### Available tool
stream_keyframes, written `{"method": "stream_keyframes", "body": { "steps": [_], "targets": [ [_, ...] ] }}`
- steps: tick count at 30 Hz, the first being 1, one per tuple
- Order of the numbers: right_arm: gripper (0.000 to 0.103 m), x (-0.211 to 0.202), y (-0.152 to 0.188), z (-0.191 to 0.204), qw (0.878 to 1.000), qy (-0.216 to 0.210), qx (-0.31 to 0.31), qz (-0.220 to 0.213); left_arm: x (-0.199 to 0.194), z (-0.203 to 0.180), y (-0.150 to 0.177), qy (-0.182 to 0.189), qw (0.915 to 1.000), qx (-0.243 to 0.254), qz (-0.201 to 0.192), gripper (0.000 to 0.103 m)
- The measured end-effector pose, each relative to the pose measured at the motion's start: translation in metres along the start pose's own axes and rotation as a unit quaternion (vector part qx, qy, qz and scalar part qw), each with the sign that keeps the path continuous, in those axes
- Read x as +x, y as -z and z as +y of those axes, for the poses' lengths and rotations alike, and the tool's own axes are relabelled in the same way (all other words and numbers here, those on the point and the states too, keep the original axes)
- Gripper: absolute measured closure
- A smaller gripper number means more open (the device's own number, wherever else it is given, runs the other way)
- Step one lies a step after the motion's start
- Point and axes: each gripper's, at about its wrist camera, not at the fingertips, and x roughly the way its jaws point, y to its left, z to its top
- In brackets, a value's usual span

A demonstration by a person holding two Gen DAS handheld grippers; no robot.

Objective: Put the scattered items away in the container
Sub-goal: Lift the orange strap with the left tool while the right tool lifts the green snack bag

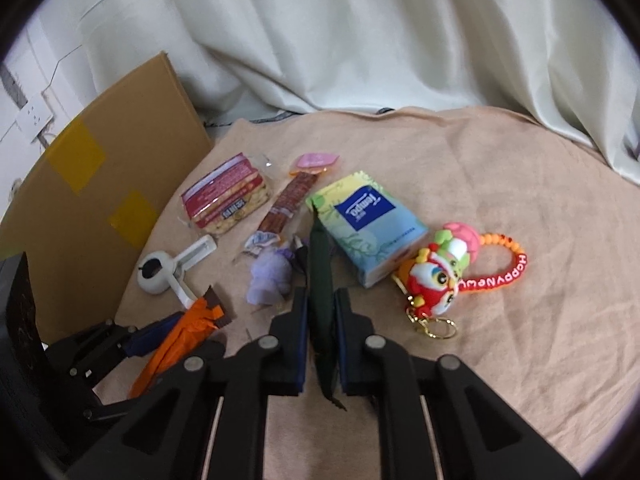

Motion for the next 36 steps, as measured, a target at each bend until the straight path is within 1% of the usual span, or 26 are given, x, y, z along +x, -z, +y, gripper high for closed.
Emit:
{"method": "stream_keyframes", "body": {
  "steps": [2, 4, 9, 11, 13, 14, 15, 17, 20, 21, 25, 27, 30, 31, 33, 36],
  "targets": [
    [0.088, -0.002, 0.000, 0.001, 1.000, 0.000, -0.002, 0.002, 0.001, -0.003, 0.001, 0.010, 0.9999, 0.008, 0.000, 0.037],
    [0.088, -0.001, 0.001, 0.002, 1.000, 0.006, -0.011, 0.002, 0.000, -0.005, 0.002, 0.002, 0.9999, 0.010, 0.002, 0.037],
    [0.088, -0.002, 0.002, 0.001, 1.000, 0.003, -0.010, 0.004, -0.006, -0.005, 0.002, -0.023, 0.9994, 0.010, 0.022, 0.037],
    [0.088, -0.002, 0.002, 0.000, 1.000, 0.000, -0.011, 0.006, -0.009, 0.001, 0.003, -0.008, 0.9998, -0.001, 0.016, 0.037],
    [0.088, -0.002, 0.002, -0.001, 1.000, 0.000, -0.007, 0.005, -0.013, 0.011, 0.005, 0.021, 0.9994, -0.027, 0.005, 0.038],
    [0.088, -0.001, 0.002, -0.002, 1.000, -0.002, -0.004, 0.006, -0.013, 0.015, 0.005, 0.029, 0.9990, -0.034, 0.009, 0.047],
    [0.088, -0.001, 0.002, -0.002, 1.000, -0.003, -0.002, 0.006, -0.012, 0.016, 0.005, 0.027, 0.9991, -0.029, 0.012, 0.063],
    [0.088, -0.001, 0.002, -0.001, 1.000, -0.001, -0.003, 0.006, -0.012, 0.014, 0.005, 0.010, 0.9998, -0.004, 0.015, 0.074],
    [0.088, -0.001, 0.002, 0.001, 1.000, -0.001, -0.005, 0.005, -0.012, 0.015, 0.005, 0.020, 0.9997, -0.001, 0.018, 0.075],
    [0.088, -0.001, 0.003, 0.001, 1.000, -0.001, -0.006, 0.006, -0.013, 0.015, 0.005, 0.020, 0.9996, 0.000, 0.019, 0.078],
    [0.088, -0.001, 0.003, -0.001, 1.000, -0.003, -0.001, 0.006, -0.013, 0.010, 0.005, 0.005, 0.9997, 0.020, 0.015, 0.080],
    [0.088, 0.000, 0.002, -0.001, 1.000, -0.005, -0.003, 0.004, -0.014, 0.010, 0.003, 0.007, 0.9997, 0.020, 0.010, 0.080],
    [0.089, -0.001, 0.002, -0.001, 1.000, -0.007, -0.008, 0.004, -0.027, 0.010, -0.007, 0.016, 0.9997, 0.010, -0.015, 0.080],
    [0.089, -0.004, 0.002, -0.002, 1.000, -0.008, -0.013, 0.000, -0.034, 0.009, -0.012, 0.013, 0.9994, 0.010, -0.031, 0.080],
    [0.089, -0.013, -0.001, -0.001, 1.000, -0.005, -0.014, -0.015, -0.041, 0.008, -0.021, 0.008, 0.9991, 0.008, -0.042, 0.080],
    [0.089, -0.038, -0.007, -0.007, 0.999, -0.005, -0.010, -0.047, -0.054, 0.008, -0.034, -0.010, 0.9975, -0.002, -0.070, 0.080]
  ]
}}
